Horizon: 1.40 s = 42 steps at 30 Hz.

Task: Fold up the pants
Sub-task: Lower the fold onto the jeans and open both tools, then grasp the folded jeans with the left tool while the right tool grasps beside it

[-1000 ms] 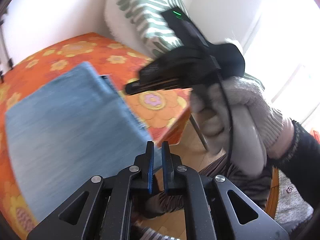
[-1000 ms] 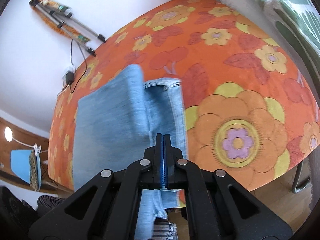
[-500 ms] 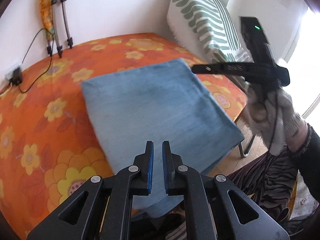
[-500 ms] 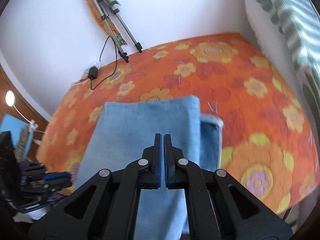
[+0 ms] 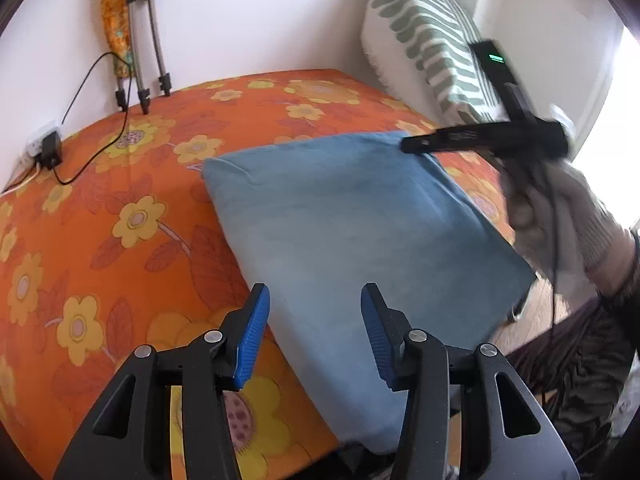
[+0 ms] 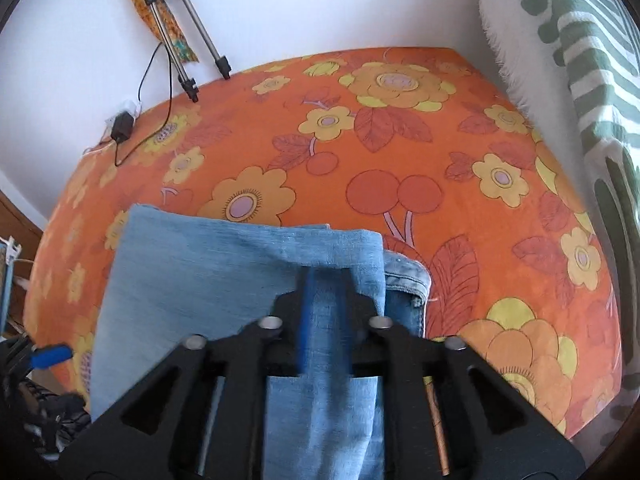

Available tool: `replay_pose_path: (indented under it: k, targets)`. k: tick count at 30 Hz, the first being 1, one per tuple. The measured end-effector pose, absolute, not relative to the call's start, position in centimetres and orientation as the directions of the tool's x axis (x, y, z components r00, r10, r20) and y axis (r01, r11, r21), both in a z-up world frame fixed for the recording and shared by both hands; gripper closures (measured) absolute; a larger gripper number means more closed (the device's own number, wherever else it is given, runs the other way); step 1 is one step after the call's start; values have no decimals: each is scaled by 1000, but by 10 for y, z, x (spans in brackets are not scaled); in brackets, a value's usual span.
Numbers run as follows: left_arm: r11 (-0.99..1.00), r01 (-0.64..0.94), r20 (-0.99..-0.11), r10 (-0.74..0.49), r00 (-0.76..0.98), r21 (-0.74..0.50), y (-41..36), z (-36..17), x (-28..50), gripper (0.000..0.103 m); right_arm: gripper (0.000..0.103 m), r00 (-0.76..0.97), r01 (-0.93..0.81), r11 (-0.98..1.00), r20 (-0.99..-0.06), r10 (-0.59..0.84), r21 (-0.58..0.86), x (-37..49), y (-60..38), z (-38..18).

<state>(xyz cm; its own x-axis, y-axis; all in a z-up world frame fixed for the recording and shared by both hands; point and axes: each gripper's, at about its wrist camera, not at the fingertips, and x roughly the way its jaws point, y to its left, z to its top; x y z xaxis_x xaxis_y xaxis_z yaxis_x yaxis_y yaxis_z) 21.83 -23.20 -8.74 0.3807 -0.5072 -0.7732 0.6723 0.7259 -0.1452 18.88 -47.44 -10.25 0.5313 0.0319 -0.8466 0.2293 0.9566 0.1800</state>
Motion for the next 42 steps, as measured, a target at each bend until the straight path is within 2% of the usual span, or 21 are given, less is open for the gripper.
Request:
replay_pose_path:
  k: [2,7,9,17,21,23,28,34,42]
  targets:
    - [733,665,-773,-501,389,-141,-233,-89,229,55,48,568,255,944,-822,26,207,180,-478,-96]
    - [738,663,-766,-496,409,-124,-237,-90,246,50,45,618,267,948,-786,-32,172,168,-477,-81]
    - [740,661,-764,-498,410,-128,-238,-91,251,50,33,633,264,951,-773,-45,161,160,-475,-78]
    - [757,601,-757,-543,362,-256,-227,-103,282,49,9,653,295,938,-755,-59,182,129,-485,-85]
    - [748,560,-758,-582,295,-356,-221,-112,293,49,8,634,292,937,-772,-40,191,132,-494,-94]
    - [746,535,-760,-594,264,-397,-218,-119,298,49,3,620,274,932,-784,17,237,135,-499,-101]
    - [746,439,-755,-625,201,-501,-210,-134,312,49,2,585,280,908,-805,95,311,141,-512,-119]
    - [743,443,-761,-622,181,-502,-216,-139,312,49,2,533,247,904,-828,175,350,147,-511,-136]
    - [743,475,-773,-608,184,-471,-230,-142,312,49,1,516,194,933,-840,166,304,152,-494,-146]
